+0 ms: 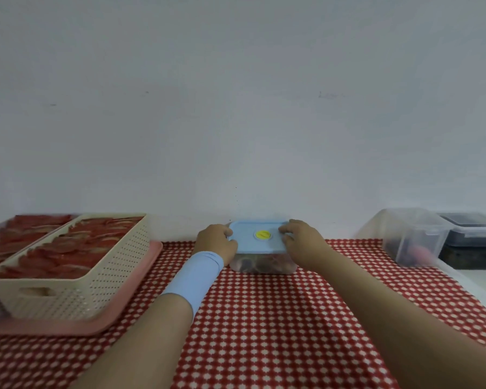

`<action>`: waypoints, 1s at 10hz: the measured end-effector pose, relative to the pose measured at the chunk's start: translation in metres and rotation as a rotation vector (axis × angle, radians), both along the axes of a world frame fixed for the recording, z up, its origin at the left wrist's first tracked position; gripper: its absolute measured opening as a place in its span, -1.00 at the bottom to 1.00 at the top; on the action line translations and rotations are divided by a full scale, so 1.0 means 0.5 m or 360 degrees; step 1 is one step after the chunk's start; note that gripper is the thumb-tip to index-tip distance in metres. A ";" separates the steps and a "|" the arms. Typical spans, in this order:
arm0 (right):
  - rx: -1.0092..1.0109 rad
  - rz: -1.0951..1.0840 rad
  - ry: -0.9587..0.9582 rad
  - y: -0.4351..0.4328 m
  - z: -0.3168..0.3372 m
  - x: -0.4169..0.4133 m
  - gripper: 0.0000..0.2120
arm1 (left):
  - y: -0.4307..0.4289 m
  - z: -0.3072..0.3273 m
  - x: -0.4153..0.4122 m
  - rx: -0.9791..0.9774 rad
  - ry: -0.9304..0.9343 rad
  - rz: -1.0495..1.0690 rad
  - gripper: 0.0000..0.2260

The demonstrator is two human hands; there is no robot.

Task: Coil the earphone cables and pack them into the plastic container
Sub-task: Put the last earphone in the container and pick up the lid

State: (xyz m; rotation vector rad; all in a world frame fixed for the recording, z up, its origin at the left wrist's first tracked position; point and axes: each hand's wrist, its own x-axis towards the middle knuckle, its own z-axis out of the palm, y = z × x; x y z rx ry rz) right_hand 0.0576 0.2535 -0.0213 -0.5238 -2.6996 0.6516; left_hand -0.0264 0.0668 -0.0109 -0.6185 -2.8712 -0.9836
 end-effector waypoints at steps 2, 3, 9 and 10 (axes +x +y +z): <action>0.0007 0.0032 -0.0097 0.006 -0.002 0.007 -0.64 | 0.034 0.000 -0.009 -0.0303 0.0258 -0.0230 -0.63; -0.0016 0.0083 -0.0115 0.014 -0.005 0.005 -0.64 | 0.051 -0.020 0.000 -0.0460 0.0239 -0.0386 -0.62; 0.0072 0.0221 -0.0307 0.017 -0.016 0.007 -0.55 | 0.052 -0.045 -0.015 -0.0275 0.0009 -0.0396 -0.59; 0.0023 0.0189 -0.0191 0.013 -0.021 0.002 -0.56 | 0.048 -0.042 -0.016 -0.0178 -0.0091 -0.0314 -0.52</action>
